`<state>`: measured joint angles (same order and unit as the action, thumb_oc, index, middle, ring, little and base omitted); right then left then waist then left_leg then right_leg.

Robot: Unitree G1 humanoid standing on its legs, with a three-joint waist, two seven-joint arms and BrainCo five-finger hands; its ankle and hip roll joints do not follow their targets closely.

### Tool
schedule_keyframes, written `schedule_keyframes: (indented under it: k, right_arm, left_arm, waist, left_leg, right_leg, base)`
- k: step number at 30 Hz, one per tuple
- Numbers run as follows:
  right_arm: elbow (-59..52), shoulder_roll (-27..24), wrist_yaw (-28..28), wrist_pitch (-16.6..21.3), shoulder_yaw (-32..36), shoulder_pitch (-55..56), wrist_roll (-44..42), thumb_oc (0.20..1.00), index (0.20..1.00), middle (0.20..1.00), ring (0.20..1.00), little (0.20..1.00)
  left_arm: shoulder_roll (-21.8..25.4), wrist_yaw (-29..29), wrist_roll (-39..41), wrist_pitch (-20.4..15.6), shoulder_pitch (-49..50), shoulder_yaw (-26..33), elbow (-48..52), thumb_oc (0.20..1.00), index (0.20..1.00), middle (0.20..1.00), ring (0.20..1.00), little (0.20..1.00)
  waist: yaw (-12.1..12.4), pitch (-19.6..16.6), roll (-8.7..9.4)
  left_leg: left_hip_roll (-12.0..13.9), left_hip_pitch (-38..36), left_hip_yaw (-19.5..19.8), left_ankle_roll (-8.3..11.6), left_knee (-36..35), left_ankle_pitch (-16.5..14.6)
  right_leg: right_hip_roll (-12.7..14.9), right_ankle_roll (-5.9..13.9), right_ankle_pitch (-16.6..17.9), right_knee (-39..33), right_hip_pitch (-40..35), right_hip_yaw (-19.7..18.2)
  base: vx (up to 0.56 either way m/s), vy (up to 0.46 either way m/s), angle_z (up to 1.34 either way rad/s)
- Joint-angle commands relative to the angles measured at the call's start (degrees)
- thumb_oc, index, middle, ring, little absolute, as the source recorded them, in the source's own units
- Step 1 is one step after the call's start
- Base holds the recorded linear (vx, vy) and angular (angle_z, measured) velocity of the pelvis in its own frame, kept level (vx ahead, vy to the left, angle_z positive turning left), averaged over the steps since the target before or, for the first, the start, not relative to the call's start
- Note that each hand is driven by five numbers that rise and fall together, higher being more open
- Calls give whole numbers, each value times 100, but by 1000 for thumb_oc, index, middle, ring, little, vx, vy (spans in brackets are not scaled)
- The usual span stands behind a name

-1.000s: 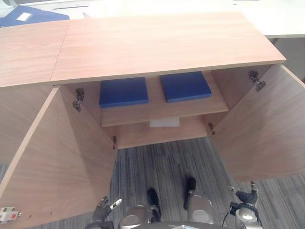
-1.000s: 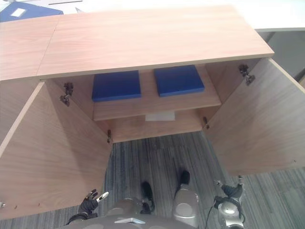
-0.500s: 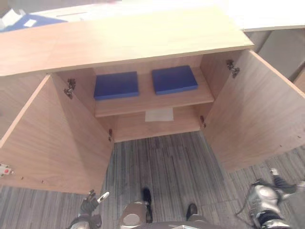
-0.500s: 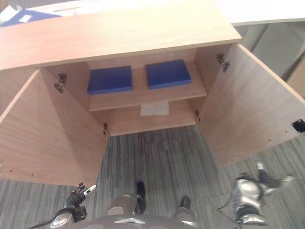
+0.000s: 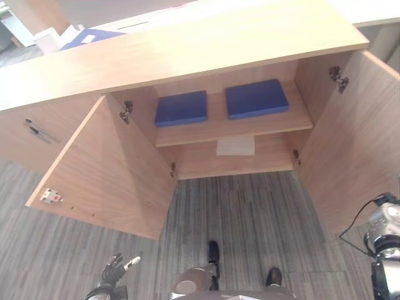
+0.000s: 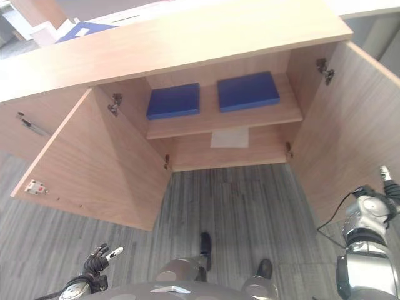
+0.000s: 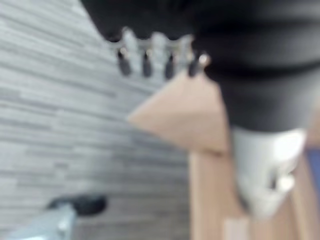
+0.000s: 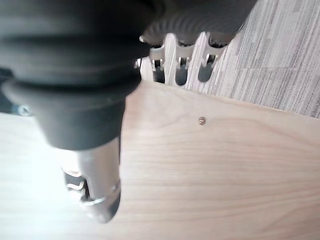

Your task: Put the empty folder in the office cabinet

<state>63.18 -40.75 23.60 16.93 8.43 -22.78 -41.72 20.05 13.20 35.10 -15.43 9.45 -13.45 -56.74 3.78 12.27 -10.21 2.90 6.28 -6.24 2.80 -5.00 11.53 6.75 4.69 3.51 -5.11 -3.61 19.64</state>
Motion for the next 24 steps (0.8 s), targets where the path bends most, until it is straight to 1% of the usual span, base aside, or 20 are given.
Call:
schedule_keyframes:
  k: [1,2,3,4,6,9,11,12,13,15,16,17,18,19,20,21,22,24]
  right_arm:
    - [-68,-422,-1582,-194,-469,-679,218,1000,1000,1000,1000,1000]
    - [-68,-422,-1582,-194,-469,-679,218,1000,1000,1000,1000,1000]
    - [-89,-498,-1853,-268,-576,-793,207,1000,1000,1000,1000,1000]
    - [-88,-593,-1954,-369,-667,-880,237,1000,1000,1000,1000,1000]
    - [-43,-714,-2105,-400,-760,-1054,229,1000,1000,1000,1000,1000]
    - [-23,-741,-2314,-399,-888,-1303,299,1000,1000,1000,1000,1000]
    - [-57,-711,-2330,-422,-935,-1360,409,1000,1000,1000,1000,1000]
    - [-102,-673,-2328,-492,-1001,-1404,414,1000,1000,1000,1000,1000]
    - [-156,-561,-2064,-605,-1074,-1442,348,1000,1000,1000,1000,1000]
    - [-105,-462,-2016,-589,-1069,-1460,333,1000,1000,1000,1000,1000]
    - [-75,-419,-2160,-574,-1063,-1461,407,1000,1000,1000,1000,1000]
    - [-64,-372,-2513,-516,-1099,-1465,601,1000,1000,1000,1000,1000]
    - [-64,-372,-2513,-516,-1099,-1465,601,1000,1000,1000,1000,1000]
    - [-145,-289,-3151,-351,-1273,-1516,818,1000,1000,1000,1000,1000]
    - [-145,-289,-3151,-351,-1273,-1516,818,1000,1000,1000,1000,1000]
    - [-258,-225,-3435,-280,-1401,-1532,1019,1000,1000,1000,1000,1000]
    - [-548,-96,-3661,-227,-1689,-1462,1149,1000,1000,1000,1000,1000]
    - [-886,99,-3879,-169,-1995,-1323,1342,1000,1000,1000,1000,1000]
  left_arm:
    - [385,71,-266,-13,-657,-27,-162,1000,1000,1000,1000,1000]
    - [385,71,-266,-13,-657,-27,-162,1000,1000,1000,1000,1000]
    - [441,78,-310,34,-702,26,-189,1000,1000,1000,1000,1000]
    - [479,71,-306,56,-743,54,-230,1000,1000,1000,1000,1000]
    - [510,62,-324,83,-793,97,-294,1000,1000,1000,1000,1000]
    - [512,63,-328,78,-848,112,-376,1000,1000,1000,1000,1000]
    - [512,61,-306,59,-849,113,-403,1000,1000,1000,1000,1000]
    - [513,84,-273,50,-852,121,-424,1000,1000,1000,1000,1000]
    - [484,114,-290,42,-861,177,-454,1000,1000,1000,1000,1000]
    - [412,92,-302,7,-854,174,-473,1000,1000,1000,1000,1000]
    - [376,71,-285,-26,-840,164,-487,1000,1000,1000,1000,1000]
    - [338,54,-235,-69,-816,147,-484,1000,1000,1000,1000,1000]
    - [338,54,-235,-69,-816,147,-484,1000,1000,1000,1000,1000]
    - [308,71,-188,-117,-798,164,-483,1000,1000,1000,1000,1000]
    - [308,71,-188,-117,-798,164,-483,1000,1000,1000,1000,1000]
    - [310,82,-142,-125,-784,210,-473,1000,1000,1000,1000,1000]
    - [325,100,-163,-97,-782,322,-451,1000,1000,1000,1000,1000]
    - [331,80,-122,-62,-759,448,-390,1000,1000,1000,1000,1000]
  waist:
    - [138,277,294]
    - [138,277,294]
    - [139,314,317]
    - [137,353,338]
    - [142,410,355]
    - [151,471,373]
    - [150,494,382]
    - [147,514,390]
    - [145,532,412]
    - [162,531,419]
    - [176,527,421]
    - [201,530,418]
    - [201,530,418]
    - [241,544,405]
    - [241,544,405]
    - [262,546,410]
    - [293,542,441]
    - [332,534,501]
  left_leg:
    - [-18,-430,1,86,0,-935]
    - [-18,-430,1,86,0,-935]
    - [12,-395,7,114,0,-899]
    - [35,-372,4,134,0,-868]
    - [86,-329,6,179,0,-812]
    - [152,-258,-8,234,5,-742]
    - [174,-249,-10,251,18,-721]
    - [202,-248,-28,267,29,-696]
    - [246,-247,-59,292,60,-659]
    - [281,-244,-74,310,89,-637]
    - [295,-234,-78,321,105,-624]
    - [304,-223,-67,336,122,-606]
    - [304,-223,-67,336,122,-606]
    - [316,-192,-57,365,139,-568]
    - [316,-192,-57,365,139,-568]
    - [323,-170,-55,381,146,-548]
    - [339,-136,-58,403,162,-511]
    - [370,-114,-56,420,193,-486]
  right_leg:
    - [84,-84,-739,588,209,-213]
    - [84,-84,-739,588,209,-213]
    - [59,-100,-761,632,239,-225]
    - [38,-114,-779,666,257,-226]
    - [-7,-149,-813,709,289,-233]
    - [-56,-180,-839,726,319,-232]
    - [-68,-191,-846,739,314,-238]
    - [-74,-200,-847,737,298,-241]
    - [-84,-208,-835,718,260,-246]
    - [-95,-218,-838,690,212,-241]
    - [-103,-228,-843,676,188,-238]
    - [-108,-245,-850,656,153,-226]
    - [-108,-245,-850,656,153,-226]
    - [-113,-263,-853,626,107,-188]
    - [-113,-263,-853,626,107,-188]
    - [-116,-264,-853,612,87,-164]
    - [-115,-264,-841,589,50,-119]
    - [-115,-259,-826,559,-1,-60]
  base:
    - [-77,-101,-1]
    - [-71,-116,-1]
    - [-67,-130,-2]
    - [-91,-169,-4]
    - [-92,-149,-4]
    - [-89,-98,-5]
    - [-33,-43,-2]
    - [-33,-72,-4]
    - [-21,-68,-6]
    - [-1,-43,-4]
    - [0,0,0]
    - [0,0,0]
    - [0,0,0]
    - [0,0,0]
    - [-36,12,-7]
    - [-18,1,-8]
    - [-18,-3,-10]
    - [6,-16,-5]
